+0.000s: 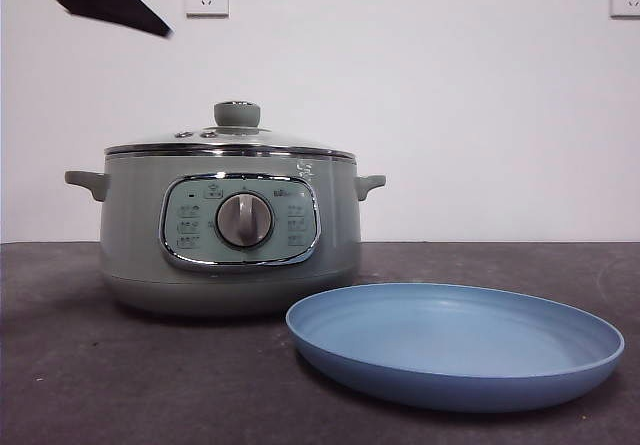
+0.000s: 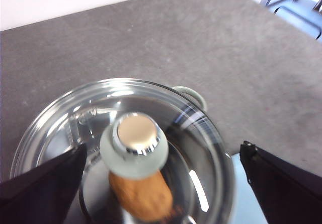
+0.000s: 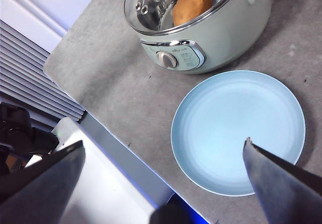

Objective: Take the potato out from the steamer,put the potato on the plate,close the lid

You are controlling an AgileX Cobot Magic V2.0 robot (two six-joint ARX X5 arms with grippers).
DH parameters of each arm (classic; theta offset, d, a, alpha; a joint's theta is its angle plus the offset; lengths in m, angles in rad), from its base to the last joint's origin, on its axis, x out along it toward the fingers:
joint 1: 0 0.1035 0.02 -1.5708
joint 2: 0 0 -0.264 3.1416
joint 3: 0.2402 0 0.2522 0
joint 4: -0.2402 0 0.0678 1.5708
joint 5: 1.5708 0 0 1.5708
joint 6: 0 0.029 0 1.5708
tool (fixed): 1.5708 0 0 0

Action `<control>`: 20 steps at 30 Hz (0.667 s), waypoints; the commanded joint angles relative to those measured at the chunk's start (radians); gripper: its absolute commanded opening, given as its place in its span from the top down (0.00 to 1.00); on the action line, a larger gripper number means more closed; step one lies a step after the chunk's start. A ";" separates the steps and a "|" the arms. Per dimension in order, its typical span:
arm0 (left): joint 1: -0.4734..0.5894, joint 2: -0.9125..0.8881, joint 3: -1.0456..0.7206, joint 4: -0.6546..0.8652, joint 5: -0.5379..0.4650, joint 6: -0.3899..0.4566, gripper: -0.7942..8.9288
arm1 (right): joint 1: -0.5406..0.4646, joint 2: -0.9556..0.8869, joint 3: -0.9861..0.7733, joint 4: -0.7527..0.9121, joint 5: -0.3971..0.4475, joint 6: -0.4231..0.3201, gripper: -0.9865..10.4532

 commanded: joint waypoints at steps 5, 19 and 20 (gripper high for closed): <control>-0.057 0.190 0.114 0.011 -0.089 0.066 0.25 | 0.002 0.000 0.001 0.005 0.003 0.002 0.36; -0.099 0.307 0.123 0.021 -0.172 0.076 0.60 | 0.002 0.000 0.001 0.006 0.034 0.001 0.36; -0.100 0.307 0.123 0.007 -0.172 0.076 0.70 | 0.002 0.000 0.001 0.006 0.036 0.001 0.36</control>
